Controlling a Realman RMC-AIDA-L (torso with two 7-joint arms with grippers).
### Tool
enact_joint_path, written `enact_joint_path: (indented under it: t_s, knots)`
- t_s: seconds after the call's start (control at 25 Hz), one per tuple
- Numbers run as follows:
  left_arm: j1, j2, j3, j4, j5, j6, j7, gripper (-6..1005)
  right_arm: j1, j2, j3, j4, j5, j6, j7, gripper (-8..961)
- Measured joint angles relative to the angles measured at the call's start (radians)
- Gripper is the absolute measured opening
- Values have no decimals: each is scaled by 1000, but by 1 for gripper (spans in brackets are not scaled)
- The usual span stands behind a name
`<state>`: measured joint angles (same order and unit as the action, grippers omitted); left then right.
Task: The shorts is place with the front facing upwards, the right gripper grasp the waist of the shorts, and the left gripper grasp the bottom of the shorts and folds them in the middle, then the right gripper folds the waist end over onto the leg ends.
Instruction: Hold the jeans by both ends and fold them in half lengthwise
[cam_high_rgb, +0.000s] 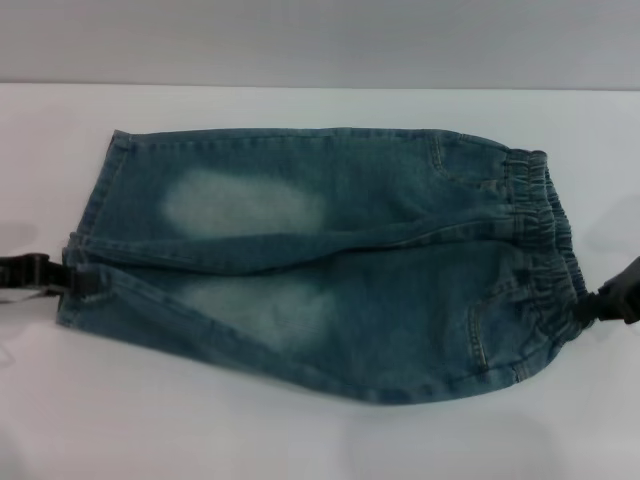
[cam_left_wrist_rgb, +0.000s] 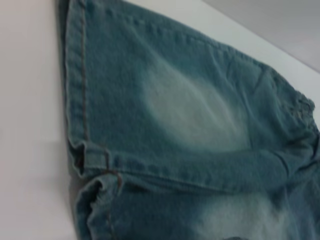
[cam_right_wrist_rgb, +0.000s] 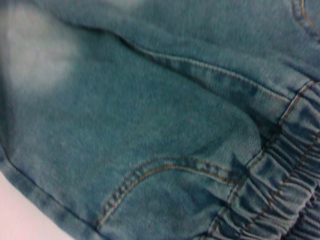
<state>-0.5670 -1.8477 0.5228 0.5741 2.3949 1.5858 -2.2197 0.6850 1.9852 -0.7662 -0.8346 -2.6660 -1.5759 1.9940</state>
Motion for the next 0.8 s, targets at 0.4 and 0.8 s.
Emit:
enact_joint_path:
  t_s: [0.4,0.8]
  knots:
    - [-15,8,-112,20,-38,-35,8,110,-118,-8,111,-45,213,-9,-81,-2]
    - [-48,-10,-93,51,-73,-119,39,117,-283,70,180,-28,602,163,-280,-2]
